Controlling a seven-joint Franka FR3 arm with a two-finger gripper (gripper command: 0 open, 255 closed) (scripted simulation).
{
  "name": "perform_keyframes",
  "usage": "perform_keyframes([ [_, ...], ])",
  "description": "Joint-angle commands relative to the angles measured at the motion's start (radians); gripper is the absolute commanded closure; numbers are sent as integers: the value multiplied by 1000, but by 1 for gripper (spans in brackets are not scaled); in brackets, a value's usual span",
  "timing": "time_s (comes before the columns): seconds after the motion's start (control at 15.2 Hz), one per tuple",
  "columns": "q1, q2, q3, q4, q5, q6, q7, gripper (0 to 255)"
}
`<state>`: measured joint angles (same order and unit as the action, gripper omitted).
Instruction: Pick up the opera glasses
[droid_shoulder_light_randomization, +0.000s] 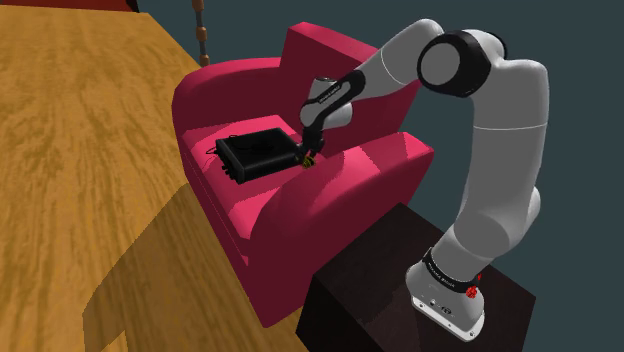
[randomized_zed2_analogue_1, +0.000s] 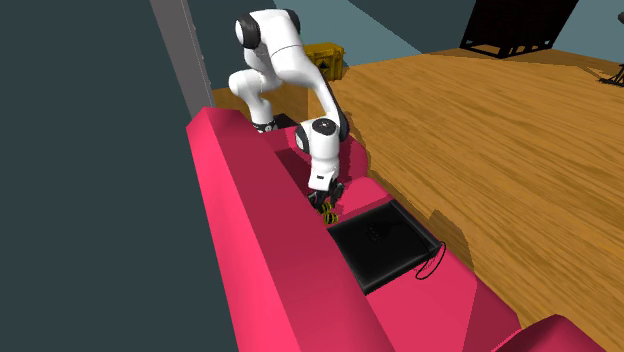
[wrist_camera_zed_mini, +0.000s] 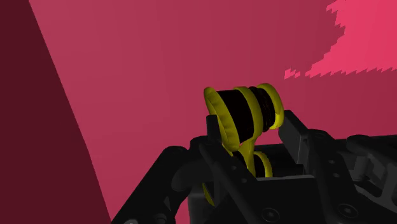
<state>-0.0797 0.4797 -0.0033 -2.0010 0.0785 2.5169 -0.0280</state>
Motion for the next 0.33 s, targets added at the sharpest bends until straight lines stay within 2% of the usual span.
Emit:
perform_keyframes([
  [0.0, 2, -20, -1, 3, -2, -24, 3, 255],
  [0.26, 2, -42, -2, 4, -4, -45, 5, 255],
])
